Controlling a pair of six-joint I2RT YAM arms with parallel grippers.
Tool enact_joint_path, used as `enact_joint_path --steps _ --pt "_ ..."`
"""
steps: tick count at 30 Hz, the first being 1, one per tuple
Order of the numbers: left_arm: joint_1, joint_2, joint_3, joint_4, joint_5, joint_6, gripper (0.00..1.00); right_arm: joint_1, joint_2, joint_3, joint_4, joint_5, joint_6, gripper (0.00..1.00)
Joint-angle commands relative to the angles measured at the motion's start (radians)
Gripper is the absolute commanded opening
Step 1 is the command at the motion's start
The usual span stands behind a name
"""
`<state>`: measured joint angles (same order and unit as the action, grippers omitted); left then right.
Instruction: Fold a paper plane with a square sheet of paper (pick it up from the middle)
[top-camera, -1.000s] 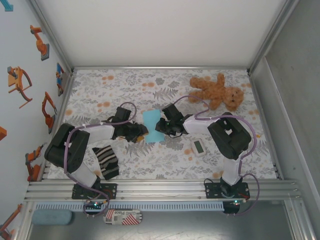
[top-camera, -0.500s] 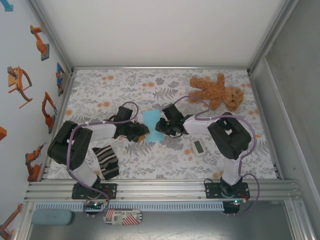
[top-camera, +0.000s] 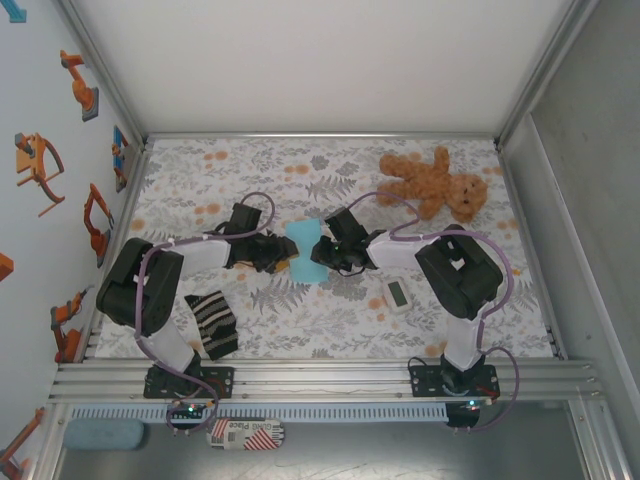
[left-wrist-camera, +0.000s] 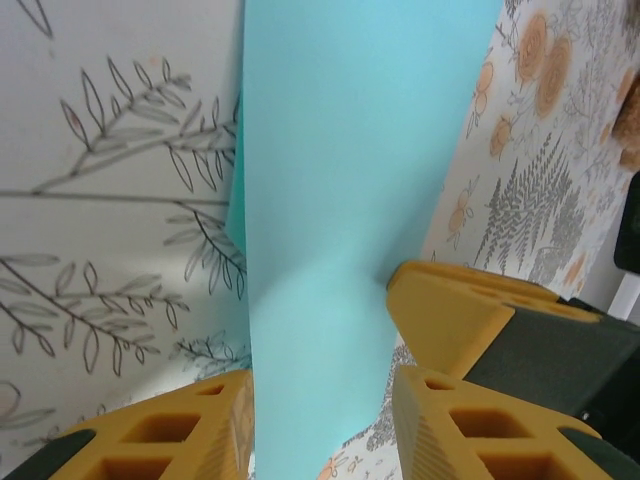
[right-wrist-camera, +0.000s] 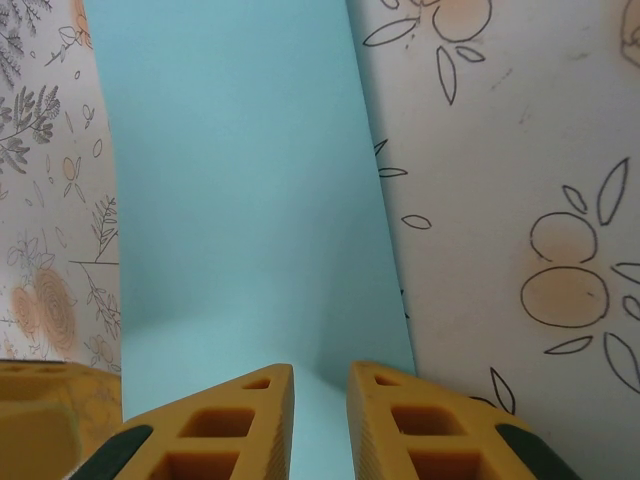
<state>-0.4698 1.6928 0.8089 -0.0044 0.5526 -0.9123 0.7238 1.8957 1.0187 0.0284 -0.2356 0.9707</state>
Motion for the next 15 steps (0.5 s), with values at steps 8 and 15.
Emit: enact_joint_path --steps 8,15 --pt "0.011 0.046 0.030 0.024 0.065 0.024 0.31 -0.001 0.011 -0.037 -0.069 0.021 0.009 0.22" --pt "0.016 0.050 0.030 0.048 0.078 0.013 0.24 -0.002 -0.006 -0.042 -0.041 0.021 -0.002 0.22"
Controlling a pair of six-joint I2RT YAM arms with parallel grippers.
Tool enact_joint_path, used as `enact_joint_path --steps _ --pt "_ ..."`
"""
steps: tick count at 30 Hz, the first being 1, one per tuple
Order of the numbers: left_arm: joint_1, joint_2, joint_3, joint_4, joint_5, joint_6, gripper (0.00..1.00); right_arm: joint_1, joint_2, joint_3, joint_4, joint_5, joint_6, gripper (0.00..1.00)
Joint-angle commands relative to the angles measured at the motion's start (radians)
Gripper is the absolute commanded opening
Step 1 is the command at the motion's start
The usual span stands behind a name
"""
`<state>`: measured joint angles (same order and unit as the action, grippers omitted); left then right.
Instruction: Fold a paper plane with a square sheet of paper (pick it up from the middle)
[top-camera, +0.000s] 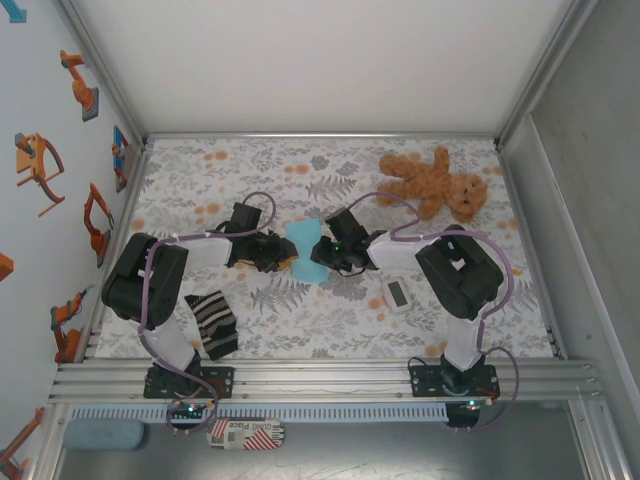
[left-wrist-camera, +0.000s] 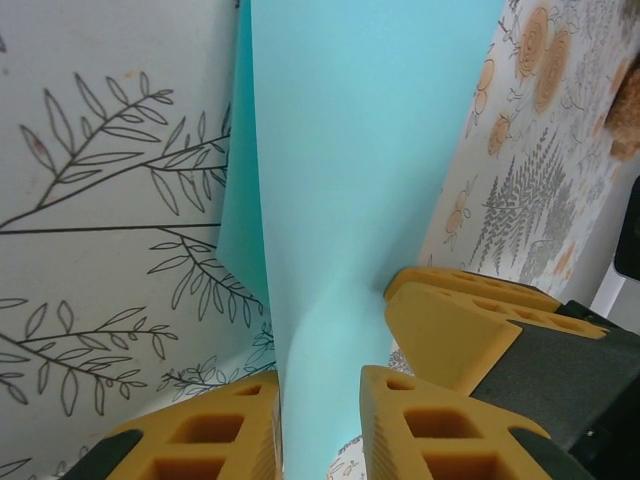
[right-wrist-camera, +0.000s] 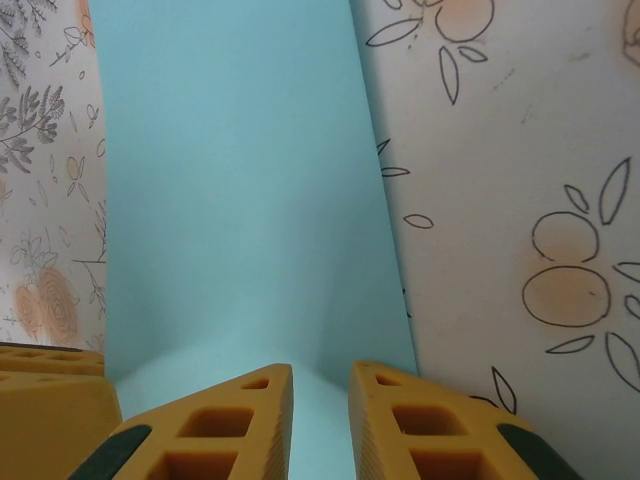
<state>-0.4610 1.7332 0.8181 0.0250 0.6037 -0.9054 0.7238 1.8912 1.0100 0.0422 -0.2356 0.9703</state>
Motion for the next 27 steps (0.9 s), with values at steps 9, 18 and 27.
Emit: enact_joint_path --steps 9,18,27 --pt "0.013 0.032 0.034 0.009 0.035 -0.001 0.10 -0.001 -0.063 -0.037 -0.021 0.034 -0.055 0.30" --pt "0.017 0.008 0.047 -0.003 0.045 -0.032 0.00 0.001 -0.274 -0.088 -0.001 0.177 -0.271 0.58" --pt "0.014 -0.029 0.071 -0.030 0.046 -0.079 0.00 0.077 -0.396 -0.190 0.072 0.341 -0.681 0.67"
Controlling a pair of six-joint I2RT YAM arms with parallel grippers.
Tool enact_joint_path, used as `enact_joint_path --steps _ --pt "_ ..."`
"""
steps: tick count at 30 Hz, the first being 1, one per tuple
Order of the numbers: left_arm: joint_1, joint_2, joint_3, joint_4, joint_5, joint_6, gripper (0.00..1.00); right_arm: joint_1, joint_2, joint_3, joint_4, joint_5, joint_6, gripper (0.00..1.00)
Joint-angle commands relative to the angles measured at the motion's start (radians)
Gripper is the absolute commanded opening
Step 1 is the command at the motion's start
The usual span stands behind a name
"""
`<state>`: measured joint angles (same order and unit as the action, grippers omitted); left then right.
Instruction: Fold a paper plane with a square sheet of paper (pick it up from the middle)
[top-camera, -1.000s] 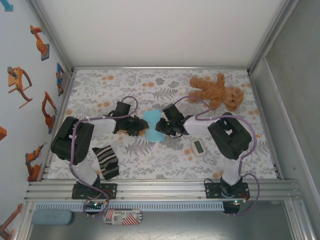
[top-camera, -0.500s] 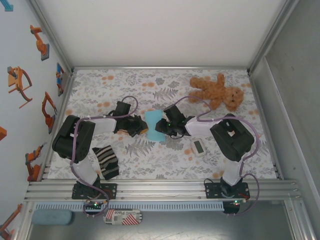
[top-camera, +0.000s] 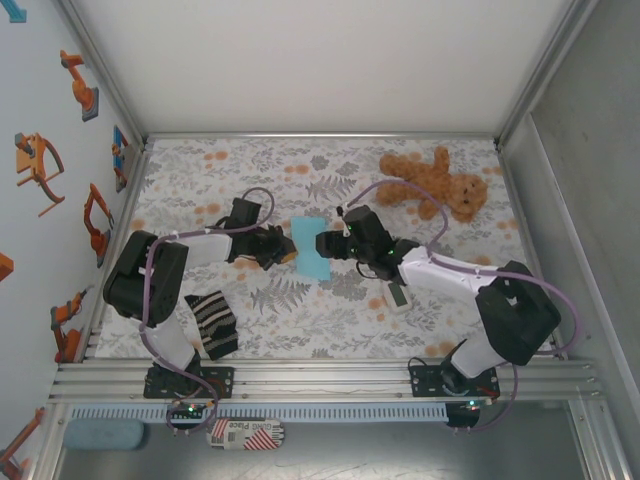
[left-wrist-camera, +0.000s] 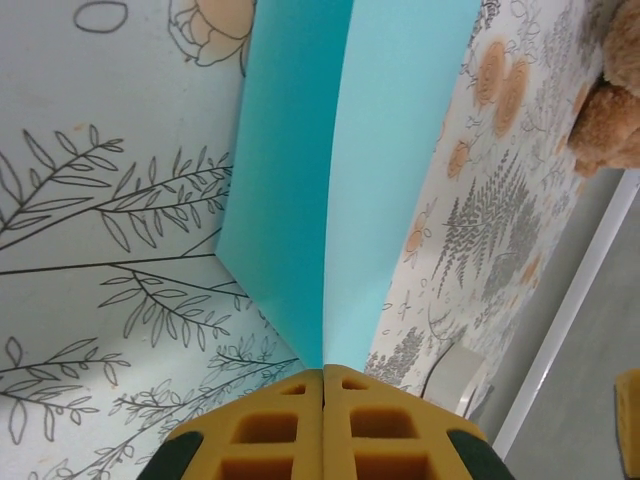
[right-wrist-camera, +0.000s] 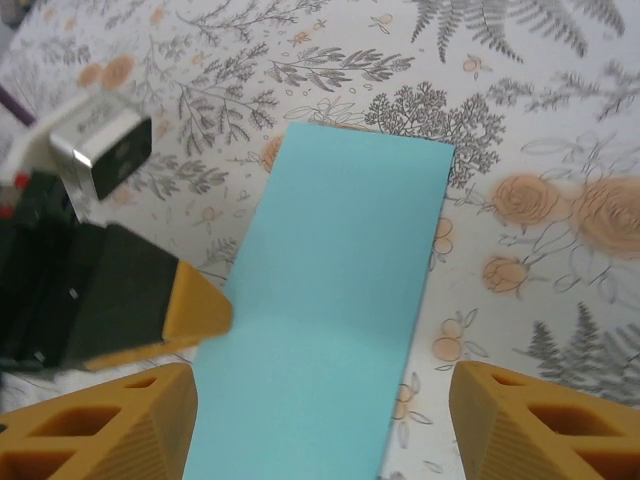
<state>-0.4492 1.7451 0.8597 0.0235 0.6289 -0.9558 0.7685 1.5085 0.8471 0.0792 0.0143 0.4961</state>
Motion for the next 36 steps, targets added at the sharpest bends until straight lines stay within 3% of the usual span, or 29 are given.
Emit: enact_joint_path --steps 1,5,10,19,24,29,36 --pt "0.002 -0.044 0.031 -0.032 0.021 -0.034 0.00 0.056 -0.017 -0.042 0.064 0.108 -0.269 0.68" --pt "0.001 -0.054 0.039 -0.041 0.020 -0.045 0.00 0.142 -0.006 -0.119 0.225 0.127 -0.478 0.70" --pt "0.000 -0.059 0.045 -0.048 0.020 -0.051 0.00 0.221 0.072 -0.140 0.309 0.130 -0.624 0.73" --pt "0.001 -0.061 0.044 -0.063 0.021 -0.046 0.00 0.259 0.207 -0.151 0.494 0.308 -0.707 0.71" --pt "0.000 -0.058 0.041 -0.065 0.021 -0.046 0.00 0.258 0.221 -0.157 0.524 0.362 -0.744 0.62" --pt "-0.001 -0.059 0.044 -0.070 0.018 -0.044 0.00 0.259 0.183 -0.169 0.493 0.310 -0.742 0.41" --pt "-0.013 -0.064 0.058 -0.094 0.003 -0.032 0.00 0.259 0.158 -0.169 0.465 0.265 -0.719 0.28"
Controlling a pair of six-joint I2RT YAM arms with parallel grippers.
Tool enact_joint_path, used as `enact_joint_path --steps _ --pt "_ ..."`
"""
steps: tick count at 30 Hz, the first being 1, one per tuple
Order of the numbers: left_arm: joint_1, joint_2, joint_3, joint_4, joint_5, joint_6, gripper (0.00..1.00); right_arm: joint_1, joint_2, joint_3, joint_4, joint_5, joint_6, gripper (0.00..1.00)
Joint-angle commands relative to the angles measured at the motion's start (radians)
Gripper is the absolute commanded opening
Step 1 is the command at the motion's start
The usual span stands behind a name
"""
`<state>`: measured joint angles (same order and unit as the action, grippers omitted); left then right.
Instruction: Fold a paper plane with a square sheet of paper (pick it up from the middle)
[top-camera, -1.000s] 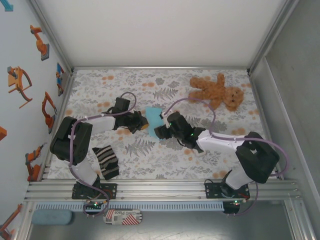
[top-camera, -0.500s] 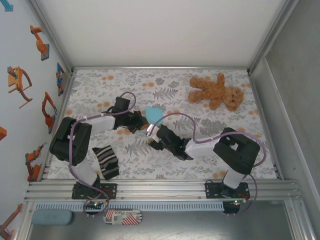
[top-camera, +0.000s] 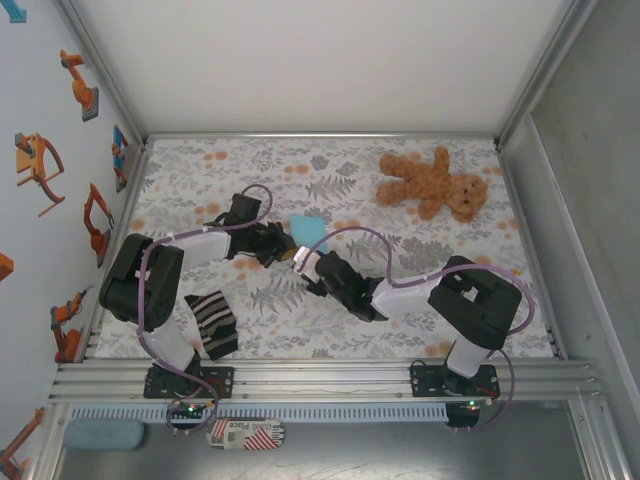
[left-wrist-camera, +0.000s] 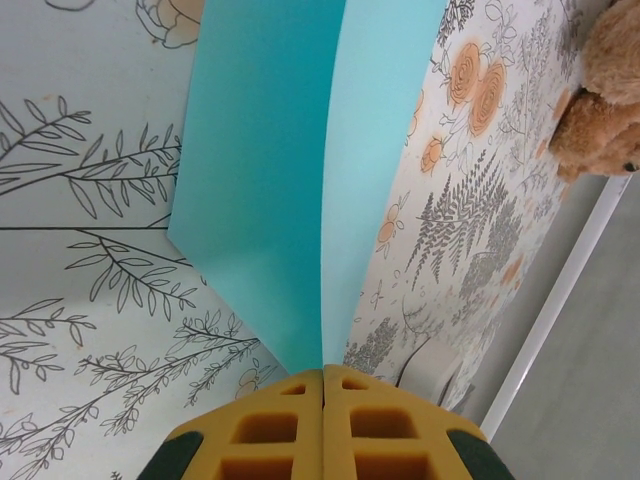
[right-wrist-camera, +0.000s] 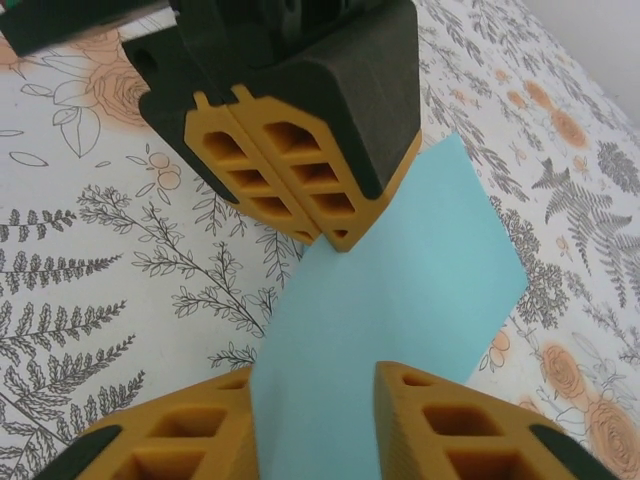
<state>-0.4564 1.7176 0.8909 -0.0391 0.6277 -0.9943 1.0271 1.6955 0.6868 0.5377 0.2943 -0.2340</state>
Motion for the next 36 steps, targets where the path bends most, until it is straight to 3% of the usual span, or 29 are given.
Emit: enact_joint_path --steps 1,7,13,18,23,36 --pt "-0.006 -0.038 0.026 -0.031 0.004 0.007 0.00 0.000 -0.030 -0.007 0.007 -0.020 0.013 0.27" --pt "-0.006 -0.049 0.021 -0.038 0.003 0.006 0.00 0.001 -0.025 0.006 -0.022 -0.060 0.025 0.11" --pt "0.028 -0.111 0.020 -0.117 -0.061 0.040 0.31 -0.003 -0.037 -0.011 -0.031 -0.118 0.072 0.00" --pt "0.077 -0.182 0.033 -0.162 -0.110 0.103 0.40 -0.005 -0.041 -0.021 -0.050 -0.207 0.149 0.00" --pt "0.023 -0.139 0.097 -0.159 -0.113 0.148 0.40 -0.006 -0.019 -0.015 -0.059 -0.276 0.255 0.00" --pt "-0.031 0.149 0.264 -0.300 -0.187 0.264 0.17 -0.010 0.022 -0.015 -0.040 -0.322 0.438 0.00"
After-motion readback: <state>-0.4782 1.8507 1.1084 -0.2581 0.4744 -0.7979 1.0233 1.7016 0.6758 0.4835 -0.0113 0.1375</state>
